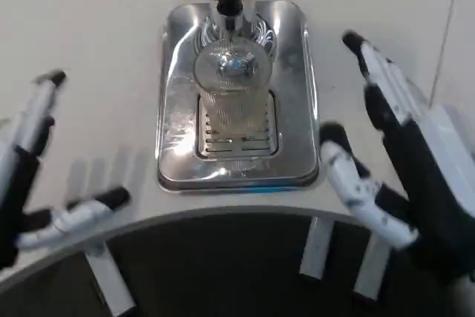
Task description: Grasp the cup under the faucet to collect the drink, then remove the cup.
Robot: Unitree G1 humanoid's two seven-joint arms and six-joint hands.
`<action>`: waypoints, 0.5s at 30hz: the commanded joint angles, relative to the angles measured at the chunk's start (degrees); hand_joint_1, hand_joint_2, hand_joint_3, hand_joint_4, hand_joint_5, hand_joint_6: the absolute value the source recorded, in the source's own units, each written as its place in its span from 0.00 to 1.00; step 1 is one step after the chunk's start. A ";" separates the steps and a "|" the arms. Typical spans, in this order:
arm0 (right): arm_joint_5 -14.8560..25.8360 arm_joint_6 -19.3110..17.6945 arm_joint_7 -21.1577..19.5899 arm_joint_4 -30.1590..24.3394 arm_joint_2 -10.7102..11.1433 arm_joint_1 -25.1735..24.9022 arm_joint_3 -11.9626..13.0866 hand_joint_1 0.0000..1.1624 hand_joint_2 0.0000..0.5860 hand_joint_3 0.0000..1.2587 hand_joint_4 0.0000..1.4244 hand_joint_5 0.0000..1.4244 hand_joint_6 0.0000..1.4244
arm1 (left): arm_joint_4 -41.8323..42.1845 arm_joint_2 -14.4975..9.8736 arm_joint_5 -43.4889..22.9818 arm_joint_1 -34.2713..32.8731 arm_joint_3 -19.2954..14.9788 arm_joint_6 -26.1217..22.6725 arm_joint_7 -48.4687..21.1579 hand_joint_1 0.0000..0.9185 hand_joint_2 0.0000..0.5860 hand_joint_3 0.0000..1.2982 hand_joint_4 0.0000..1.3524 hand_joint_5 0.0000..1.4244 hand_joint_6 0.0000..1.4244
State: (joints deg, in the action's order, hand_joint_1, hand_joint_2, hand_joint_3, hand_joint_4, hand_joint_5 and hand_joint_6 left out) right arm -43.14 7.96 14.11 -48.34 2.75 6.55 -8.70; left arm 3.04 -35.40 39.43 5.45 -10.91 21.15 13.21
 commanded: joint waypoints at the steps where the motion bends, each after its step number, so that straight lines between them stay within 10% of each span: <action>1: 4.58 7.04 4.16 -0.93 -3.23 -7.44 -1.83 0.41 1.00 0.00 0.00 0.00 0.00 | 6.61 -0.37 4.59 5.34 2.50 -3.50 -4.71 0.00 0.14 0.00 0.00 0.00 0.00; 15: 17.23 9.33 1.54 7.84 -4.30 -20.94 -1.26 0.36 1.00 0.00 0.00 0.00 0.00 | 8.60 1.02 4.00 9.62 4.51 -3.67 -5.62 0.00 0.16 0.00 0.00 0.00 0.00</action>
State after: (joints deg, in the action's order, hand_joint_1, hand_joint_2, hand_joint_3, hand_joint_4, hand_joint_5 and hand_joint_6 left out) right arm -28.58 18.56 16.48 -43.18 -1.71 -12.33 -10.27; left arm 11.50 -34.62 43.28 14.01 -7.23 17.72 8.30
